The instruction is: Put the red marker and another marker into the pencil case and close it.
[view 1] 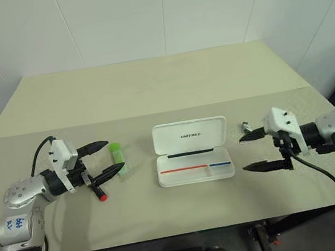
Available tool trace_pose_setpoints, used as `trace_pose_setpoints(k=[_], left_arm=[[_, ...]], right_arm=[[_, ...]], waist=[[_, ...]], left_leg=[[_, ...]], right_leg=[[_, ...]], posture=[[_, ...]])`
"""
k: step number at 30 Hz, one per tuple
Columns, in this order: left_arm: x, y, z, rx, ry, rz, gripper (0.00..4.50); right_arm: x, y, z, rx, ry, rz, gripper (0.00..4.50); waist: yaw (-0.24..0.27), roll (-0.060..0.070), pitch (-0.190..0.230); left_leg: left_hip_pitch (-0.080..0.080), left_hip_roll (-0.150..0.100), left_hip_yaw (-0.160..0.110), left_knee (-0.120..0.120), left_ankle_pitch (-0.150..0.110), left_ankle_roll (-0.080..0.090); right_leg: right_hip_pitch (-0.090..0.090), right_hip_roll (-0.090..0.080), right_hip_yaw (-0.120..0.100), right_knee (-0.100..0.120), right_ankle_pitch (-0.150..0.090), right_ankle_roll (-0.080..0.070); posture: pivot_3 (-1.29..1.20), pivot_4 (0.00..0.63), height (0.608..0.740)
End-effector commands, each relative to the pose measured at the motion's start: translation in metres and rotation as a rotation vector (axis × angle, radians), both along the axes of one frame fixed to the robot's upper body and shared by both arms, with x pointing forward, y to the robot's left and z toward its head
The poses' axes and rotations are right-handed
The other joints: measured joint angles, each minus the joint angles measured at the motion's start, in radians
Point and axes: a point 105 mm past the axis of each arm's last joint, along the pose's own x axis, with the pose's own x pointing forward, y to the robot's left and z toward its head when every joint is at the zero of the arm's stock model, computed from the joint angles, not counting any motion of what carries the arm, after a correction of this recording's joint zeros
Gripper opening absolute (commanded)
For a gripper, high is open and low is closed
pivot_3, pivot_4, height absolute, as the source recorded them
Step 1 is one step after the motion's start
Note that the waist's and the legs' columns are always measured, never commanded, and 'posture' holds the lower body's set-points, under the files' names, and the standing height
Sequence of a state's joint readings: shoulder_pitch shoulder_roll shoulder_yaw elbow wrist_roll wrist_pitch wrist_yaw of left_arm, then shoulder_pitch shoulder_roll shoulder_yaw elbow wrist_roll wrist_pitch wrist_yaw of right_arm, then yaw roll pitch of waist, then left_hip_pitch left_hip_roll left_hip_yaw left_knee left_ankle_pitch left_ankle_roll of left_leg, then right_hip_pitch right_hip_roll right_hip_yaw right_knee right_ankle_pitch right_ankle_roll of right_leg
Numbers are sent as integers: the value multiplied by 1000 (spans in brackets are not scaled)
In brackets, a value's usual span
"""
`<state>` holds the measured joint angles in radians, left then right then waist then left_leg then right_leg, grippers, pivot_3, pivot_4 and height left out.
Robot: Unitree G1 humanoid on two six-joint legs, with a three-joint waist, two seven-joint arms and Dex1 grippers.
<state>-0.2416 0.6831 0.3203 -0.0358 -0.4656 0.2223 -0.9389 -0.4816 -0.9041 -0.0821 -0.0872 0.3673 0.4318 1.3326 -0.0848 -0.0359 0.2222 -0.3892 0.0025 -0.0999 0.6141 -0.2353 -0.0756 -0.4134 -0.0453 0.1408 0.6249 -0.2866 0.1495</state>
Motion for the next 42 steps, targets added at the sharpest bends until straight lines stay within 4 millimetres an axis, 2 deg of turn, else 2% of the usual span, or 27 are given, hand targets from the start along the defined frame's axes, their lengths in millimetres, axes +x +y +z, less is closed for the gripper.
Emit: trace_pose_setpoints(k=[1, 7, 12, 18, 27, 42], left_arm=[[-6, 13, 11, -40, -56, 135, 4500], [-20, 26, -10, -181, -10, 462, 4500], [-35, 21, -27, -198, 59, 595, 4500], [-37, 17, -42, -223, 123, 687, 4500], [-33, -2, -68, -231, 212, 801, 4500], [-25, -1, -91, -249, 340, 977, 4500]], right_arm=[[-3, 6, 20, 137, -58, 20, 4485], [-9, 14, 18, 213, -19, 56, 4485], [-4, 24, 36, 329, -119, 76, 4485], [-6, 28, 47, 396, -212, 115, 4485], [-13, 36, 42, 389, -169, 171, 4485], [-11, 37, 45, 403, -169, 168, 4485]], waist=[[2, 0, 0], [9, 0, 0], [7, -1, -1], [7, -1, -1], [6, -2, -1], [6, -2, -1]], left_leg=[[0, 0, 0, 0, 0, 0], [0, 0, 0, 0, 0, 0], [0, 0, 0, 1, 0, 0], [1, -1, 1, 4, 1, 1], [0, -1, 2, 5, 1, 2], [0, -2, 3, 7, 1, 2]], right_leg=[[0, 0, 0, 0, 0, 0], [2, -1, 0, -2, 0, 1], [2, 0, 0, -3, 0, 0], [5, 1, 2, -7, -2, -6], [6, 0, 3, -8, -1, -4], [6, 1, 4, -9, -2, -7]], posture=[[0, 150, 740], [0, 150, 740], [0, 150, 740], [0, 150, 740], [0, 150, 740], [0, 150, 740]])
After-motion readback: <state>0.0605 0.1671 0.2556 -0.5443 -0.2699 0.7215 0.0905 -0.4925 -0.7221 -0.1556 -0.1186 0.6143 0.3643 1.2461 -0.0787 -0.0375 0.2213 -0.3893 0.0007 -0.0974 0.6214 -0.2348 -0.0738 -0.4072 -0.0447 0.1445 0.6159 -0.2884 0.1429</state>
